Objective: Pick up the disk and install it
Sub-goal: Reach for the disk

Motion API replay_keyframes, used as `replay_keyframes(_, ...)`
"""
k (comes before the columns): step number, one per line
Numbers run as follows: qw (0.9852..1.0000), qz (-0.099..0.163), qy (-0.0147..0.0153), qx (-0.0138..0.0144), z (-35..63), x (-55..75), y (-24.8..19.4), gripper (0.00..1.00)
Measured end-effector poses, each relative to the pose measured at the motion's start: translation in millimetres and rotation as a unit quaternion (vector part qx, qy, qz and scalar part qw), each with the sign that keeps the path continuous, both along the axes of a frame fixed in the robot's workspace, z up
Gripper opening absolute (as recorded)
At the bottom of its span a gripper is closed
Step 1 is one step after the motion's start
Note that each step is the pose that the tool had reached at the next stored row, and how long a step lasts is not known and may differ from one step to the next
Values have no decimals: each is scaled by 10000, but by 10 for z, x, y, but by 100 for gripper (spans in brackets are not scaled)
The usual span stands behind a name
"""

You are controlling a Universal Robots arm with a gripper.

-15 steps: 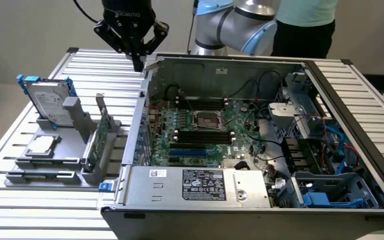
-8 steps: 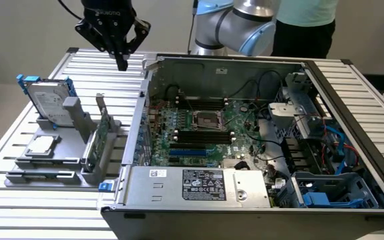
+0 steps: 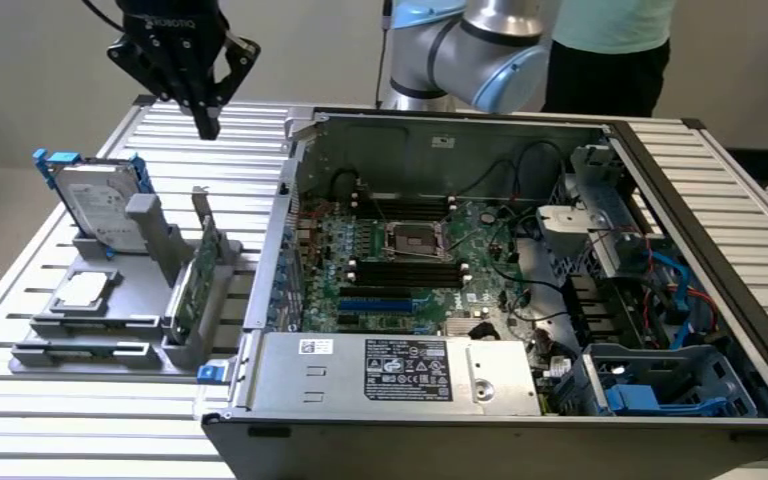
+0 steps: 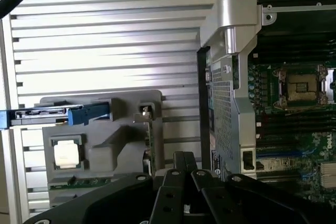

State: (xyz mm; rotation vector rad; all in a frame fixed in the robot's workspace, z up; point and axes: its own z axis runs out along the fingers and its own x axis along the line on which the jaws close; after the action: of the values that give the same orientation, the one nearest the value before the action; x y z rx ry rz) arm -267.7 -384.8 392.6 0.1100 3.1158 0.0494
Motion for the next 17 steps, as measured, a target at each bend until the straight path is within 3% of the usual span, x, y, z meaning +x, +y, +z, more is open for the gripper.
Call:
replay_keyframes(8,10000,0,0,-33,0,-362,52,11)
replay_keyframes(17,10000,0,0,-78,0,-772,169,11)
